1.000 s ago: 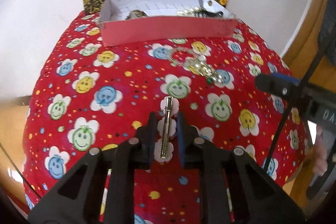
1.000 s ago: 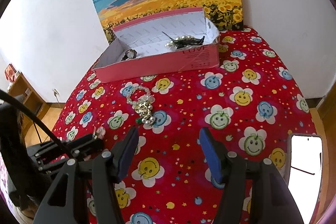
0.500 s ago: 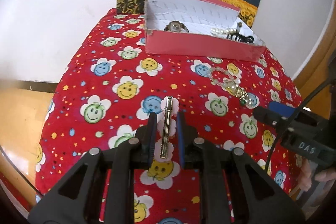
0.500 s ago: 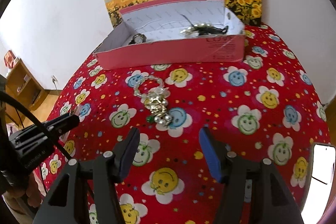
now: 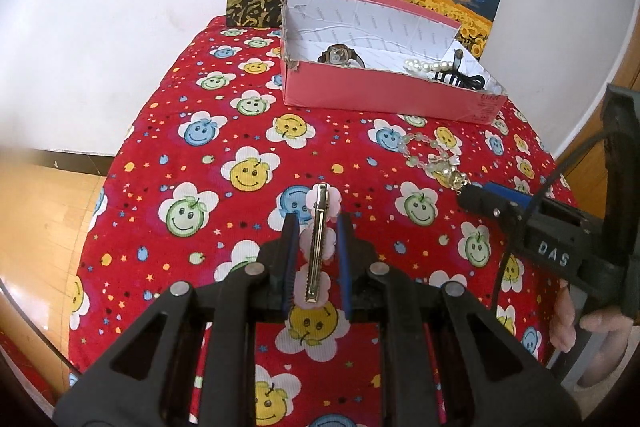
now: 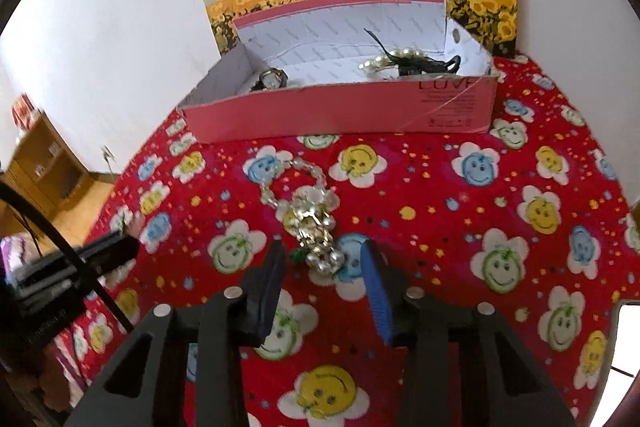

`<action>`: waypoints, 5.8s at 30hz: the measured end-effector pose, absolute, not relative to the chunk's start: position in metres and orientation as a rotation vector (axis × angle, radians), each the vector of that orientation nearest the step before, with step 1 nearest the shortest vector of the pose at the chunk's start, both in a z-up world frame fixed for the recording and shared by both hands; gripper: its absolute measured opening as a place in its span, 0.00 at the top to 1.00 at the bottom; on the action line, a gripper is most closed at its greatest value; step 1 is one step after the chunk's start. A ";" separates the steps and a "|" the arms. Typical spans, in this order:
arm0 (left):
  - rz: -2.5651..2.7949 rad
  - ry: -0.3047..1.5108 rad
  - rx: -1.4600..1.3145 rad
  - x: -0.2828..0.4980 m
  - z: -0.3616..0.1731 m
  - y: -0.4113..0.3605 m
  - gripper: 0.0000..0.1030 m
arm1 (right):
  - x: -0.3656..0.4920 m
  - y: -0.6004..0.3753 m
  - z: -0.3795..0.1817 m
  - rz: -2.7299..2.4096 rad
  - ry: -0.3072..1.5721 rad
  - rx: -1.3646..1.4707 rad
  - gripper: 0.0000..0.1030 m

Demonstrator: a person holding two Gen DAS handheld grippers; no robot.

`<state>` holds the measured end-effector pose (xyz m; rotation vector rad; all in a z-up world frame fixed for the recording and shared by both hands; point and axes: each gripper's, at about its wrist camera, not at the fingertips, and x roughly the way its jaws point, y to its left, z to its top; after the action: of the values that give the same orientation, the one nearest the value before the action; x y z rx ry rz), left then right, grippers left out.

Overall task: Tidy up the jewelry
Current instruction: 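Lift the hair pin toward the pink box while the right gripper grasps the gold chain bracelet, then carry the hair pin into the pink box while the right gripper carries the bracelet in, then open the left gripper to drop the pin while the right gripper releases the bracelet, then withdraw both grippers from the box and move the right gripper to the clear bead bracelet, then grasp the clear bead bracelet with the right gripper while the left grasps the gold crystal brooch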

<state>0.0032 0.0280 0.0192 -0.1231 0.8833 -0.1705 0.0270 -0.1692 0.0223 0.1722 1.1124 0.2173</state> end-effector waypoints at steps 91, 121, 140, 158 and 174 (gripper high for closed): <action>-0.203 0.845 -0.114 0.183 0.028 -0.003 0.58 | 0.164 -0.186 0.030 0.139 1.016 0.248 0.75; -0.179 0.854 -0.117 0.093 0.056 0.018 0.57 | 0.078 -0.184 0.069 0.162 0.995 0.258 0.53; -0.150 0.908 -0.131 0.068 0.033 0.031 0.57 | 0.059 -0.165 0.020 0.180 1.106 0.225 0.54; -0.151 0.930 -0.139 0.070 0.024 0.034 0.57 | 0.067 -0.155 0.013 0.208 1.099 0.163 0.83; -0.167 0.916 -0.127 0.063 0.033 0.024 0.57 | 0.053 -0.172 0.064 0.265 0.985 0.254 0.84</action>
<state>0.0626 0.0238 0.0329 -0.1266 0.9165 -0.1670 0.0527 -0.1725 0.0642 0.2545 0.9846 0.2652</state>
